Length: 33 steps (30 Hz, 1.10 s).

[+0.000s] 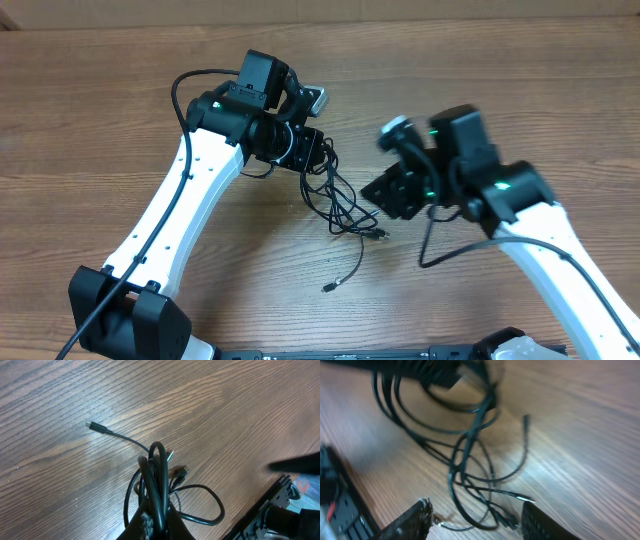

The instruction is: Untangle cables

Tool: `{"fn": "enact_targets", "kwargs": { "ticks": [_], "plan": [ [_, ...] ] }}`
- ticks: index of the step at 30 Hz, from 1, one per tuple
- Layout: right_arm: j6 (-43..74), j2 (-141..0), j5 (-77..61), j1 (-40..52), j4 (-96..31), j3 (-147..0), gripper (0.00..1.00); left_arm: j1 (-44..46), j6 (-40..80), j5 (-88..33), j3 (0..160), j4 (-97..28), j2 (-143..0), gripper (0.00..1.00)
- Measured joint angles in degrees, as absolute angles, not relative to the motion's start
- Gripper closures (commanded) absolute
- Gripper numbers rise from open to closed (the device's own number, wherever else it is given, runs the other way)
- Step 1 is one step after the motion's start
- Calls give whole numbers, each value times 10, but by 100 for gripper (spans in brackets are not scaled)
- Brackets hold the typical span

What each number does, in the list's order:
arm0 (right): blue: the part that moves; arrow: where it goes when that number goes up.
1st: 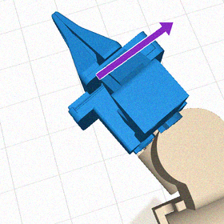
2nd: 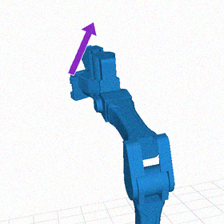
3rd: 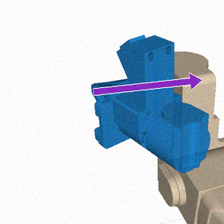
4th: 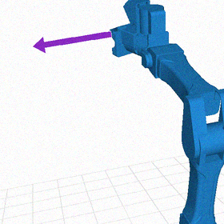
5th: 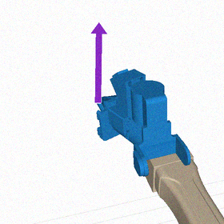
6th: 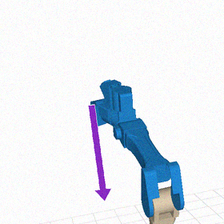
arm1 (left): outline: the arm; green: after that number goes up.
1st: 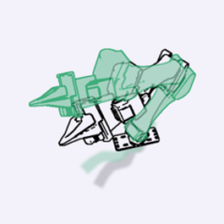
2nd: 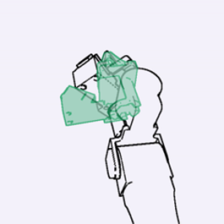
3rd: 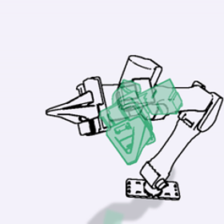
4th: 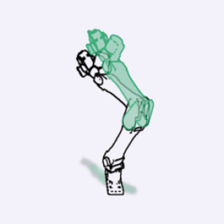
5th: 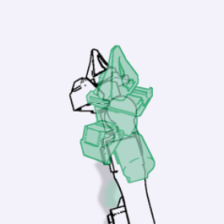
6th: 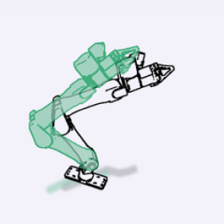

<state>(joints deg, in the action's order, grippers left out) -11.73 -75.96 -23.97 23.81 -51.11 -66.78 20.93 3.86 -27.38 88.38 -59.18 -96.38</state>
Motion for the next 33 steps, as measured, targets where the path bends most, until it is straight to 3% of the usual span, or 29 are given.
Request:
{"fn": "enact_targets", "kwargs": {
  "ticks": [4, 8, 10, 11, 19, 26, 27, 28, 30, 31, 33],
  "plan": [
    [-125, -814, -221, 286, -498, -667, 51, 209, 38, -273, 884, -592, -964, 96],
    [-129, -874, -204, 312, -471, -666, 74, 209, 38, -272, 884, -592, -964, 96],
    [-128, -893, -199, 313, -463, -665, 94, 209, 38, -272, 884, -592, -964, 96],
    [-131, -899, -197, 312, -460, -664, 96, 209, 38, -272, 884, -592, -964, 96],
    [-14, -907, -107, 281, -450, -663, 96, 209, 39, -248, 884, -598, -964, 96],
    [186, -907, -32, 135, -478, -663, 96, 209, 66, -150, 884, -621, -964, 96],
    [213, -907, -27, 112, -489, -663, 95, 209, 72, -139, 884, -622, -964, 96],
    [231, -907, -25, 94, -497, -663, 79, 209, 76, -132, 884, -622, -964, 96],
    [266, -907, -27, 51, -516, -663, 19, 209, 83, -119, 884, -622, -964, 96],
    [275, -907, -29, 37, -521, -663, 2, 209, 86, -115, 884, -622, -964, 96],
    [284, -907, -48, 12, -533, -663, 0, 209, 91, -107, 884, -621, -964, 96]
  ]
}}
